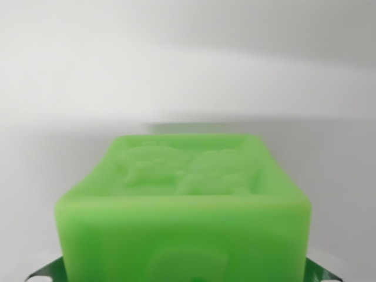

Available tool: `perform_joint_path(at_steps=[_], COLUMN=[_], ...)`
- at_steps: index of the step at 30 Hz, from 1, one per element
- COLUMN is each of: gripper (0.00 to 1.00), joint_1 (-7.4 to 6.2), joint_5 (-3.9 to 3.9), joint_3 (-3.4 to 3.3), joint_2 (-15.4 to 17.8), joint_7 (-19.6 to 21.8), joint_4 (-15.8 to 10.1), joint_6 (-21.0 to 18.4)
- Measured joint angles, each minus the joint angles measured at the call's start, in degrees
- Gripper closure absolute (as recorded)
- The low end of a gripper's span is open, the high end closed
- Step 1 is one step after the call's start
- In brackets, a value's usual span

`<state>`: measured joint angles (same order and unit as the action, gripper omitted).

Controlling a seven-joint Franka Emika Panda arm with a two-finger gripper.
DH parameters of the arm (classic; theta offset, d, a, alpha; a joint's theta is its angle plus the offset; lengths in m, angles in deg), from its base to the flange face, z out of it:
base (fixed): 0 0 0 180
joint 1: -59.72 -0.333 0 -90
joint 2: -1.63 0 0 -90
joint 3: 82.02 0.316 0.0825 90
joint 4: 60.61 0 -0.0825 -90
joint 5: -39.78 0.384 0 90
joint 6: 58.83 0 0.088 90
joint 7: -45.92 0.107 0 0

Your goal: Stack cube

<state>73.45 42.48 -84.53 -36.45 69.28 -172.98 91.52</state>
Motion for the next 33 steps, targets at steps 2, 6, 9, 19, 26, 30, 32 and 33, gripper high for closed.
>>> perform_joint_path(at_steps=[2,6,9,19,26,30,32,33], gripper=[1.00,1.00,1.00,1.00,1.00,1.00,1.00,1.00], joint_1=[-0.01,-0.02,-0.04,-0.16,-0.25,-0.28,-0.30,-0.31], joint_5=[0.00,0.00,0.00,-0.02,-0.04,-0.07,-0.09,-0.11], joint_3=[-0.01,-0.05,-0.08,-0.26,-0.38,-0.45,-0.49,-0.51], joint_2=[0.46,1.42,2.06,4.91,7.06,8.48,9.03,9.44], joint_7=[0.00,0.00,0.00,0.00,0.01,0.02,0.03,0.03], joint_4=[-0.16,-0.35,-0.50,-1.24,-1.62,-1.77,-1.80,-1.82], joint_6=[-0.32,-1.06,-1.56,-3.62,-5.35,-6.60,-7.05,-7.40])
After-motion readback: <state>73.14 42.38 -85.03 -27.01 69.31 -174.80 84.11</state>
